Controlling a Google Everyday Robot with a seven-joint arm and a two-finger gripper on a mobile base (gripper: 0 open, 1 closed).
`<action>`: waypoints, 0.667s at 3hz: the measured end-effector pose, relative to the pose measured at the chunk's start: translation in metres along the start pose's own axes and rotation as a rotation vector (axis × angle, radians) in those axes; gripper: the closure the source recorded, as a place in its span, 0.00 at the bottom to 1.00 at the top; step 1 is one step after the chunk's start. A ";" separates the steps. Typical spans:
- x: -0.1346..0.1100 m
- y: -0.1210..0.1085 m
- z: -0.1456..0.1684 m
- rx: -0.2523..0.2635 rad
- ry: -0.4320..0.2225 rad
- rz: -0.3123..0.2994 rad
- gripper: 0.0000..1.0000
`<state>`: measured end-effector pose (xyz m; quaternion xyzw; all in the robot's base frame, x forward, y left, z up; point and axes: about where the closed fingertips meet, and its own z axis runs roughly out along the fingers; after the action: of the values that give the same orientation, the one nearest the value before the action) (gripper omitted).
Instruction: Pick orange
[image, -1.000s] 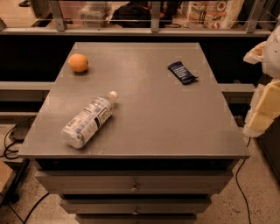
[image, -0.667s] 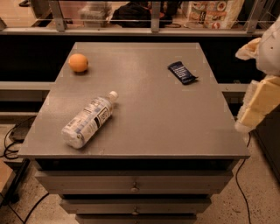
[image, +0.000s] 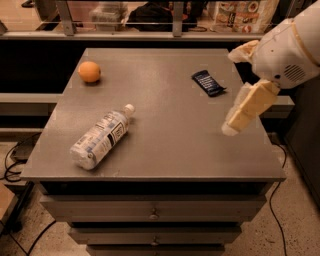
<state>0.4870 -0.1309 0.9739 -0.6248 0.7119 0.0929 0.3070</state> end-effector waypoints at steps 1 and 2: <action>-0.029 -0.014 0.034 -0.022 -0.130 0.018 0.00; -0.057 -0.025 0.075 -0.061 -0.217 0.049 0.00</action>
Offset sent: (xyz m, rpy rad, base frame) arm 0.0841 0.1327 -0.0422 0.3466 0.0790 0.0635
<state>0.5362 -0.0499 0.9518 -0.6026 0.6863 0.1890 0.3607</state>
